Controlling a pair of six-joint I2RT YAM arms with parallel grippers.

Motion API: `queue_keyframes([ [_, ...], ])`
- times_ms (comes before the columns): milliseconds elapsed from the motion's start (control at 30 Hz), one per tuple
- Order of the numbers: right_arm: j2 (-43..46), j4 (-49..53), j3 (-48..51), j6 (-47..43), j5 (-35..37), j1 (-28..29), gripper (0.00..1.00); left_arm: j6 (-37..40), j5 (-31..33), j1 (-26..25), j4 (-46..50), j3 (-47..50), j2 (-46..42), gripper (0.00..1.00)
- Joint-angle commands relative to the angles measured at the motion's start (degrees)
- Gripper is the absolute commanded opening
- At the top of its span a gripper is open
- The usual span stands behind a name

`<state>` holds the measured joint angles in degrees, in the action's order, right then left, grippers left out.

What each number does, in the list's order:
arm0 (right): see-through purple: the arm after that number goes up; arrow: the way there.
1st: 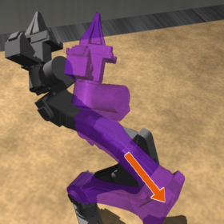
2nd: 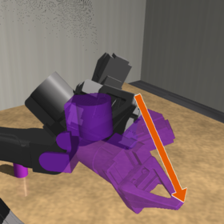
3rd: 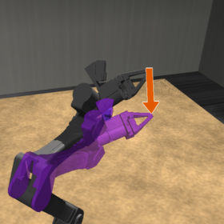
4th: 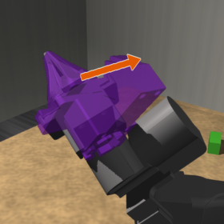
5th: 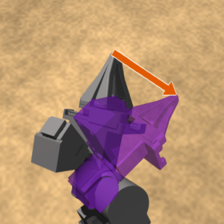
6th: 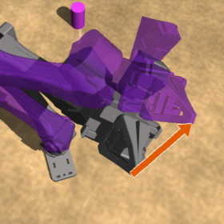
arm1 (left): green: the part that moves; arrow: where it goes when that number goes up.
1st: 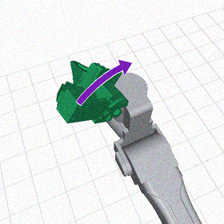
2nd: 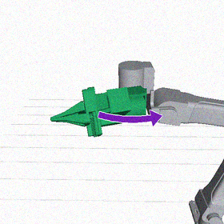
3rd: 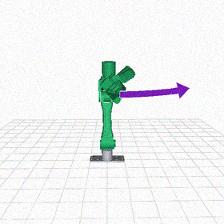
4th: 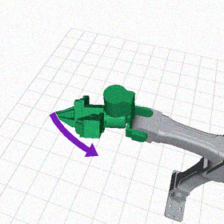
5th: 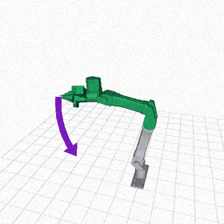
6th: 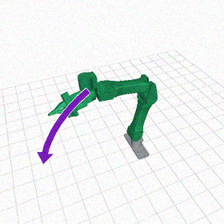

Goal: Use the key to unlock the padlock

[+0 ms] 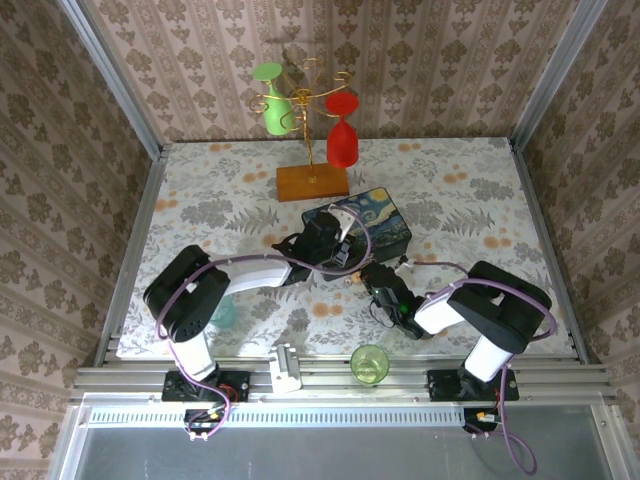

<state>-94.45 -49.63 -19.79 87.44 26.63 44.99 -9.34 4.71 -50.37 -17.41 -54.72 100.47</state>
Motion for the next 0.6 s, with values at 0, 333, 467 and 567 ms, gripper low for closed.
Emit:
queue_keyframes([
  [0, 3.5, 4.7, 2.8, 2.3, 7.7, -2.4, 0.00, 1.7, -0.8, -0.6, 10.8, 4.4, 1.3, 0.17],
  [333, 8.8, 8.4, 2.1, -3.2, -1.2, -9.1, 0.00, 1.7, 1.0, 0.8, 6.5, 9.5, -1.2, 0.11],
  [467, 14.1, 13.4, 2.5, -10.0, -4.4, -11.8, 0.00, 1.5, 1.4, 0.7, 8.5, 7.8, -1.5, 0.12],
  [567, 23.1, 29.5, -0.4, -20.8, -8.4, -14.6, 0.00, 2.5, 2.5, 1.4, 10.9, 6.0, -1.8, 0.13],
])
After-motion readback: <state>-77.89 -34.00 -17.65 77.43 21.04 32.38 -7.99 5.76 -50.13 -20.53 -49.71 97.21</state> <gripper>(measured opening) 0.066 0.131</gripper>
